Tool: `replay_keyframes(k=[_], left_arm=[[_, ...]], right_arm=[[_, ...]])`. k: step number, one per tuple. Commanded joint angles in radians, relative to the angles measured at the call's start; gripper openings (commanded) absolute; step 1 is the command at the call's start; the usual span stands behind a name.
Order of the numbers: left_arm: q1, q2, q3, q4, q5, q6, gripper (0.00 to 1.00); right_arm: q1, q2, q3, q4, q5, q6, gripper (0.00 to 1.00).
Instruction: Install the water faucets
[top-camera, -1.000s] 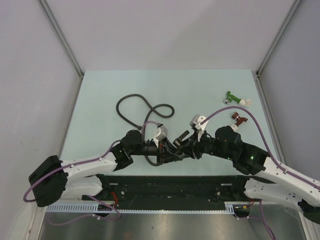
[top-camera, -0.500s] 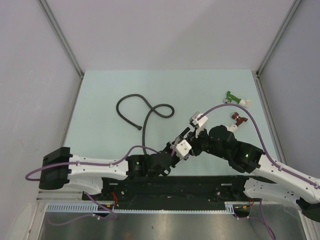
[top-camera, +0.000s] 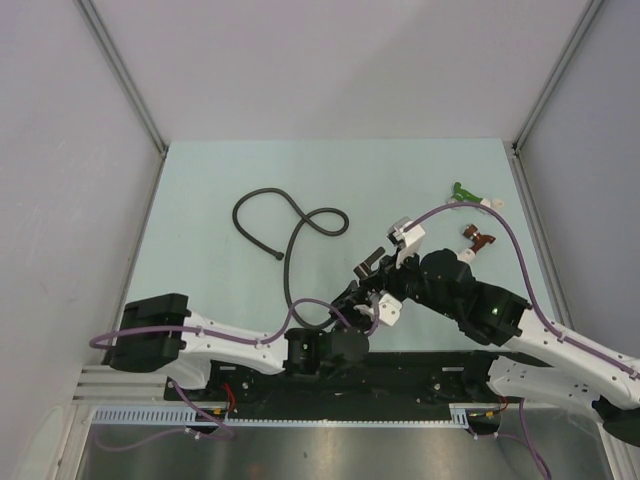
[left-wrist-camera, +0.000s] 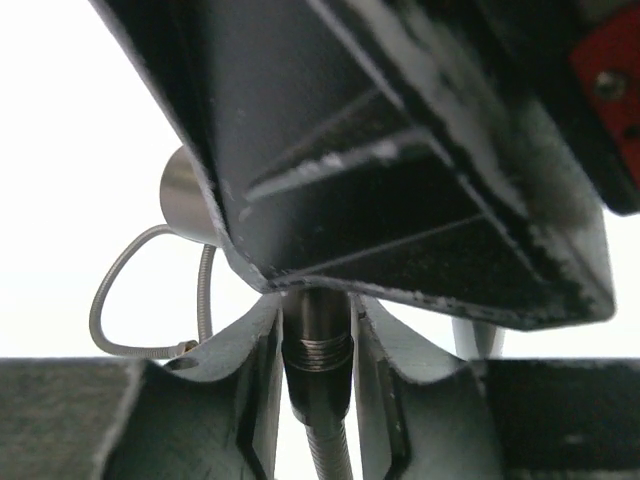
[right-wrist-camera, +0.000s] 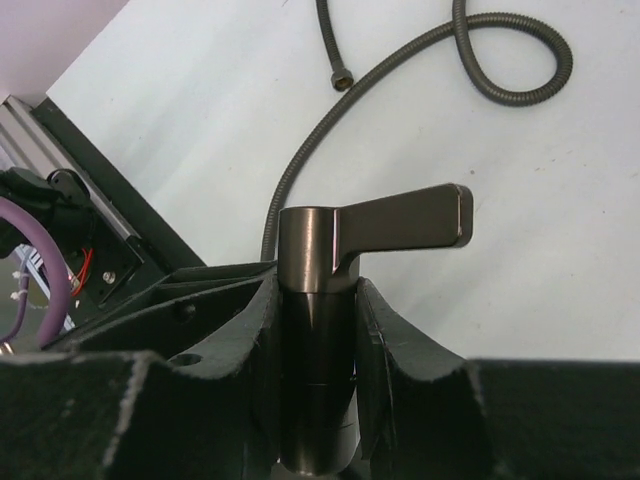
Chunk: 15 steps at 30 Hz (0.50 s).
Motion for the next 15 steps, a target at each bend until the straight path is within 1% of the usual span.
replay_keyframes(k=[1,3,4,6,7,9,10,11,12,13,15], left_arm=[[-0.008,-0.102,-0.036,0.158,0.049,0.058,0.43],[-0.008,-0.158,-0.062,0.164,0.110,0.043,0.51],[-0.008,-0.178,-0.088,0.166,0.141,0.028,0.59],[-0.004,-0.244,-0.116,0.166,0.204,0.014,0.64],[-0.001,-0.269,-0.147,0.169,0.286,-0.003,0.69],[0.019,-0.345,-0.185,0.175,0.377,-0.025,0.73],[0.030,-0.373,-0.222,0.177,0.471,-0.052,0.75],[0.042,-0.428,-0.242,0.178,0.521,-0.066,0.77],[0.068,-0.456,-0.259,0.180,0.564,-0.078,0.78],[0.082,-0.482,-0.289,0.175,0.660,-0.104,0.79],[0.143,-0.557,-0.316,0.161,0.754,-0.138,0.80]], right_arm=[[-0.002,-0.019,0.020,0.041,0.004,0.014,0.00],[-0.013,-0.040,0.020,0.035,0.004,0.010,0.00],[-0.017,-0.048,0.018,0.033,0.001,0.008,0.00],[-0.036,-0.072,0.020,0.030,-0.005,-0.001,0.00],[-0.039,-0.079,0.018,0.029,-0.010,-0.005,0.00],[-0.054,-0.102,0.018,0.025,-0.027,-0.024,0.00],[-0.060,-0.109,0.018,0.027,-0.049,-0.035,0.00],[-0.066,-0.117,0.018,0.025,-0.056,-0.041,0.00],[-0.068,-0.132,0.018,0.027,-0.065,-0.054,0.00],[-0.071,-0.142,0.018,0.027,-0.074,-0.062,0.00],[-0.076,-0.154,0.020,0.025,-0.085,-0.084,0.00]])
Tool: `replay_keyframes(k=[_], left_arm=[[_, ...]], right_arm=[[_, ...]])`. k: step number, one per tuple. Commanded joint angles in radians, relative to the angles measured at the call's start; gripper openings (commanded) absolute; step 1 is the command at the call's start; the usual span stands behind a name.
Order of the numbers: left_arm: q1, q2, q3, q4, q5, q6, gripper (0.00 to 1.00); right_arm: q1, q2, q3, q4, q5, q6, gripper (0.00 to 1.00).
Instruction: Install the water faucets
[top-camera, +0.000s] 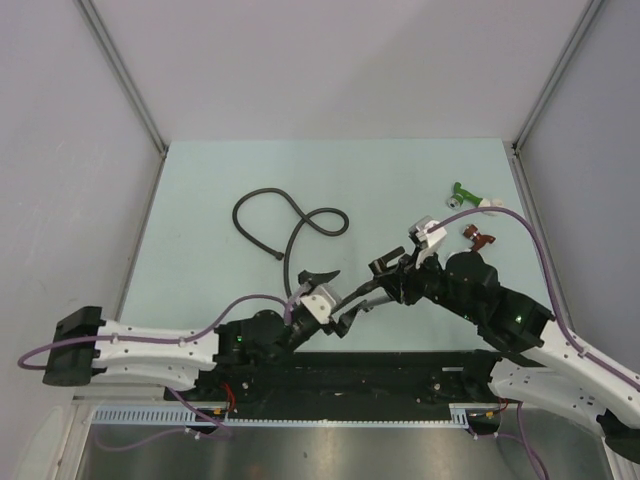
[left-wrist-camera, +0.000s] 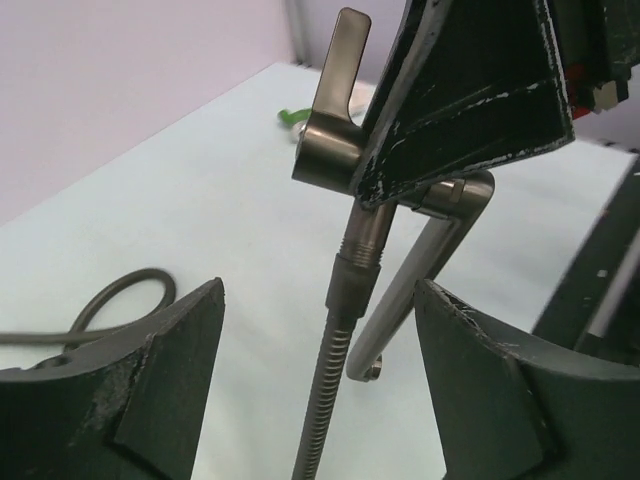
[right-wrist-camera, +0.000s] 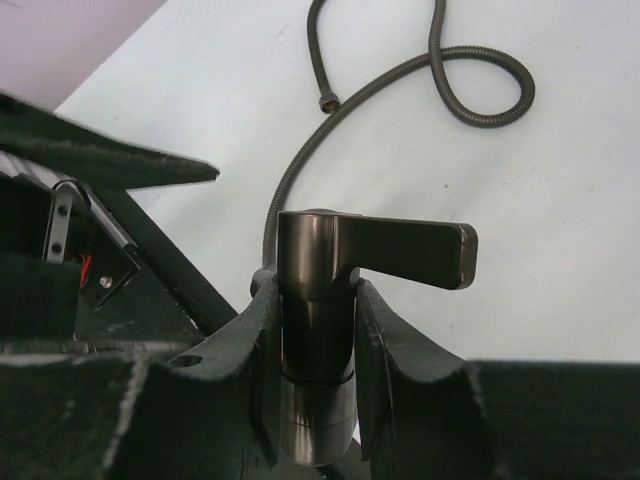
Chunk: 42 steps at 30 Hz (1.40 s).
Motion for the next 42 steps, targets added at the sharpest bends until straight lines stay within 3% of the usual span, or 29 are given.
replay_keyframes(k=[1,5,8,15,19,29,35,40,42], left_arm=[[0.104,-0.140,-0.075,0.019,0.343,-0.129,0.81],[0.248,-0.235,-0.114,-0.003,0.699,-0.237,0.85],[0.357,-0.232,-0.125,0.000,0.869,-0.301,0.85],[0.450,-0.136,-0.103,0.054,1.171,-0.406,0.84],[0.468,-0.070,-0.086,0.095,1.276,-0.439,0.81],[0.480,0.054,-0.059,0.180,1.356,-0.516,0.67],[0.480,0.082,-0.053,0.240,1.379,-0.565,0.53],[0.480,0.085,-0.051,0.257,1.357,-0.585,0.29],[0.482,0.082,-0.045,0.229,1.316,-0.584,0.12]], right_arm=[[-0.010,-0.058,0.026,0.075,-0.056,-0.054,0.00],[-0.013,-0.081,0.024,0.084,-0.120,-0.094,0.00],[-0.015,-0.092,0.026,0.096,-0.179,-0.129,0.00],[-0.015,-0.103,0.024,0.113,-0.274,-0.168,0.00],[-0.015,-0.104,0.026,0.120,-0.321,-0.184,0.00],[-0.015,-0.113,0.004,0.159,-0.395,-0.197,0.00],[-0.013,-0.110,0.001,0.159,-0.412,-0.200,0.00],[-0.013,-0.109,-0.004,0.166,-0.436,-0.212,0.00],[-0.013,-0.107,-0.007,0.169,-0.443,-0.217,0.00]])
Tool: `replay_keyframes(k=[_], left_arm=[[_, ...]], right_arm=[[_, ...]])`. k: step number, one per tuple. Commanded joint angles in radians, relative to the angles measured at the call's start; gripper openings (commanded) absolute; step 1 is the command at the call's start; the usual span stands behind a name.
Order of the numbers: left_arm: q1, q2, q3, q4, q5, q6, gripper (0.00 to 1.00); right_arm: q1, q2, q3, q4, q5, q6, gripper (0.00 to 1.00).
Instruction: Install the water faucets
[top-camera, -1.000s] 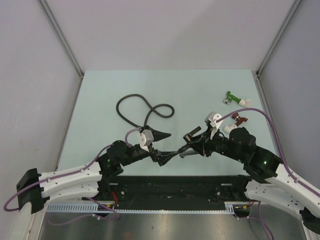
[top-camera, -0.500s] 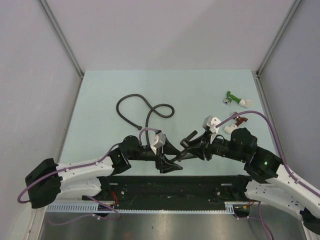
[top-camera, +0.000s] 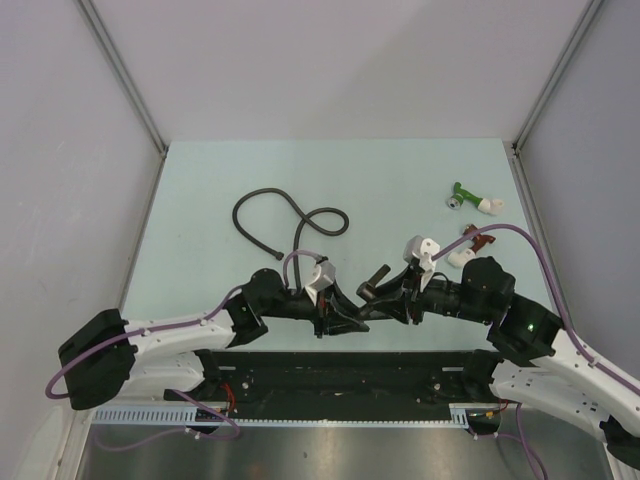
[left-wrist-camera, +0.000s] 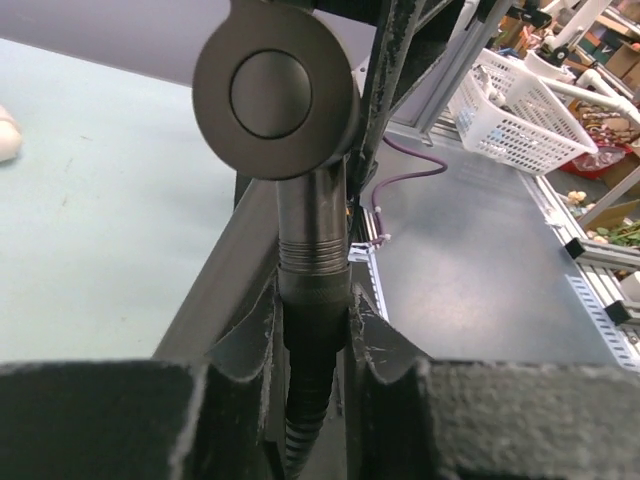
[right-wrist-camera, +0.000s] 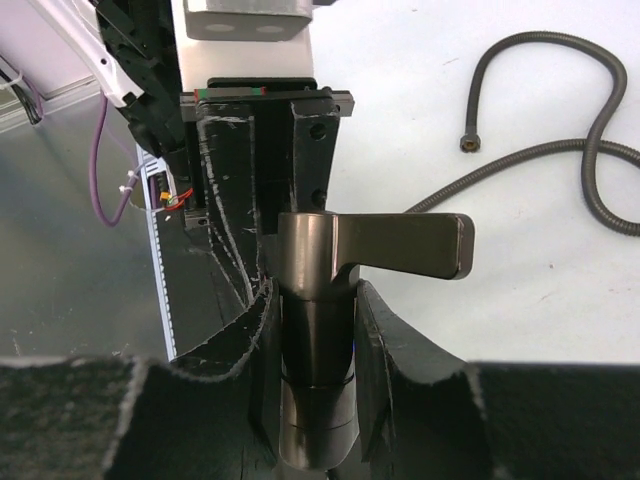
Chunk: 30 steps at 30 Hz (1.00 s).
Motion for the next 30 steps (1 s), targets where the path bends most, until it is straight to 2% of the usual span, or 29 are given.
replay_keyframes(k=[1,2,7,12,16,23,26,29,30], left_arm=[[0.005,-0.007,0.051,0.029,-0.041,-0.021,0.05],[0.005,-0.010,0.051,0.008,-0.058,-0.015,0.00],[0.004,-0.067,0.038,-0.061,-0.240,0.041,0.00],[-0.033,-0.134,0.021,-0.141,-0.434,0.105,0.00],[-0.110,-0.165,0.024,-0.202,-0.666,0.191,0.00],[-0.220,-0.157,0.038,-0.236,-1.008,0.300,0.00],[-0.272,-0.140,0.047,-0.241,-1.116,0.350,0.00],[-0.280,-0.140,0.044,-0.244,-1.109,0.348,0.00],[-0.280,-0.145,0.041,-0.242,-1.097,0.348,0.00]], right_arm=[[-0.001,-0.015,0.013,0.121,-0.039,-0.017,0.00],[-0.001,-0.013,0.013,0.122,-0.035,-0.014,0.00],[0.000,-0.004,0.013,0.127,0.037,0.038,0.00],[0.005,0.045,0.012,0.102,0.224,0.196,0.00],[0.012,0.087,0.032,0.053,0.359,0.313,0.00],[0.031,0.131,0.062,-0.011,0.442,0.428,0.00],[0.040,0.140,0.065,-0.019,0.451,0.437,0.00],[0.043,0.130,0.073,-0.005,0.438,0.411,0.00],[0.043,0.120,0.073,0.002,0.425,0.398,0.12]])
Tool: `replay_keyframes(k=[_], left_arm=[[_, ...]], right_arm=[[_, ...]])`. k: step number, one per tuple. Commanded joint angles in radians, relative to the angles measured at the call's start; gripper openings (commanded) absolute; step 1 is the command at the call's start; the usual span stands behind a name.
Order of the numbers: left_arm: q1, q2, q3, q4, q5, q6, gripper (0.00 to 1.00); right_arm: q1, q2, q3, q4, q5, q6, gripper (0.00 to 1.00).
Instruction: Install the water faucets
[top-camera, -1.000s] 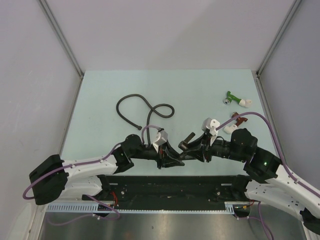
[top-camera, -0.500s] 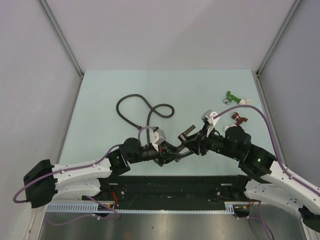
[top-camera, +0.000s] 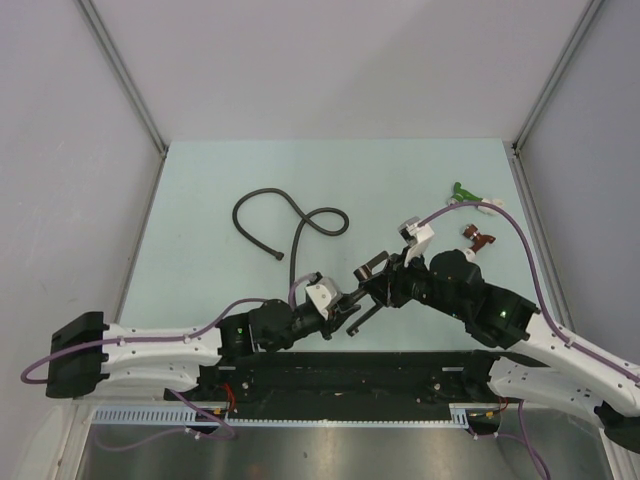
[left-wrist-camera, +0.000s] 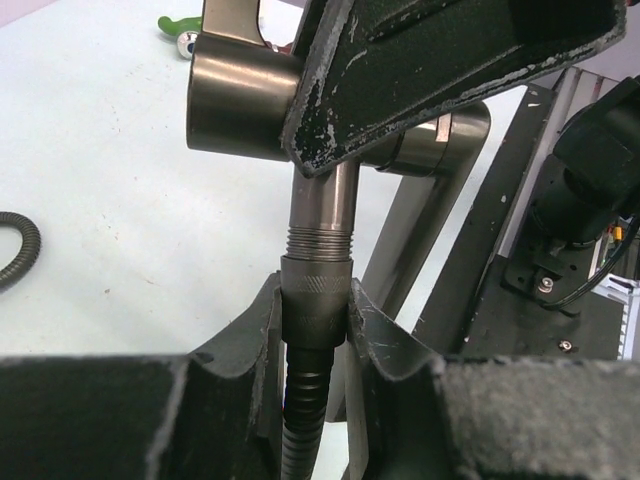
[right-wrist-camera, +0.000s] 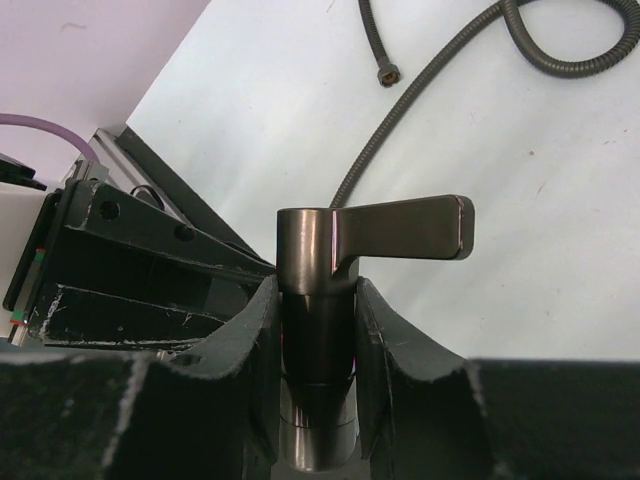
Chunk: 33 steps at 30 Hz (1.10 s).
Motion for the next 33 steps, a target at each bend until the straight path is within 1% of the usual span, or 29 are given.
replay_keyframes(k=[1,2,3,5,6,8,9,10,12,14,15,16,18,19,20,21,23,24,26,28,29,33], left_arm=[[0.007,-0.018,0.031,0.053,-0.165,0.056,0.00],[0.009,-0.033,0.022,0.056,-0.151,0.057,0.00],[0.014,-0.043,0.017,0.059,-0.113,0.062,0.00],[0.017,-0.073,0.000,0.071,-0.076,0.071,0.00],[0.020,-0.083,-0.006,0.076,-0.047,0.079,0.00],[0.027,-0.115,-0.020,0.084,-0.009,0.082,0.00],[0.043,-0.126,-0.025,0.084,0.011,0.082,0.00],[0.052,-0.136,-0.026,0.079,0.062,0.083,0.00],[0.070,-0.162,-0.032,0.071,0.103,0.083,0.00],[0.084,-0.187,-0.035,0.056,0.183,0.086,0.00],[0.098,-0.195,-0.037,0.050,0.212,0.088,0.00],[0.104,-0.210,-0.038,0.047,0.258,0.088,0.00],[0.128,-0.224,-0.035,0.028,0.342,0.086,0.00],[0.135,-0.230,-0.028,0.019,0.376,0.085,0.00],[0.141,-0.239,-0.023,0.010,0.425,0.085,0.00],[0.153,-0.241,-0.017,-0.014,0.453,0.083,0.00],[0.161,-0.241,0.006,-0.041,0.510,0.080,0.00],[0.165,-0.241,0.015,-0.060,0.530,0.080,0.00],[0.168,-0.230,0.035,-0.073,0.585,0.080,0.00],[0.169,-0.219,0.050,-0.082,0.619,0.077,0.00],[0.169,-0.215,0.057,-0.085,0.633,0.077,0.00],[0.170,-0.196,0.087,-0.116,0.683,0.080,0.00]], right_arm=[[-0.001,-0.040,0.061,0.014,0.034,-0.019,0.18],[-0.001,-0.062,0.059,0.025,0.021,-0.055,0.23],[-0.001,-0.074,0.062,0.024,0.014,-0.075,0.30],[-0.004,-0.101,0.073,0.007,-0.009,-0.116,0.39],[-0.004,-0.111,0.078,-0.002,-0.023,-0.172,0.48],[-0.002,-0.132,0.090,-0.022,-0.043,-0.228,0.55],[-0.005,-0.158,0.093,-0.026,-0.071,-0.281,0.59],[-0.005,-0.172,0.093,-0.030,-0.083,-0.309,0.61],[-0.005,-0.218,0.095,-0.039,-0.095,-0.380,0.63],[-0.005,-0.250,0.095,-0.049,-0.147,-0.447,0.66],[-0.005,-0.266,0.095,-0.055,-0.170,-0.495,0.71],[-0.005,-0.292,0.095,-0.073,-0.216,-0.577,0.73],[-0.004,-0.313,0.095,-0.096,-0.255,-0.665,0.78],[-0.004,-0.336,0.095,-0.120,-0.285,-0.749,0.80],[-0.004,-0.344,0.093,-0.136,-0.304,-0.795,0.81],[-0.004,-0.355,0.093,-0.153,-0.325,-0.847,0.85],[-0.004,-0.378,0.093,-0.203,-0.393,-0.994,0.88],[-0.004,-0.384,0.093,-0.213,-0.419,-1.036,0.91],[-0.004,-0.393,0.095,-0.240,-0.433,-1.137,0.92],[-0.005,-0.395,0.093,-0.259,-0.431,-1.190,0.94],[-0.004,-0.387,0.095,-0.263,-0.428,-1.245,0.94],[-0.001,-0.358,0.102,-0.303,-0.440,-1.342,0.94]])
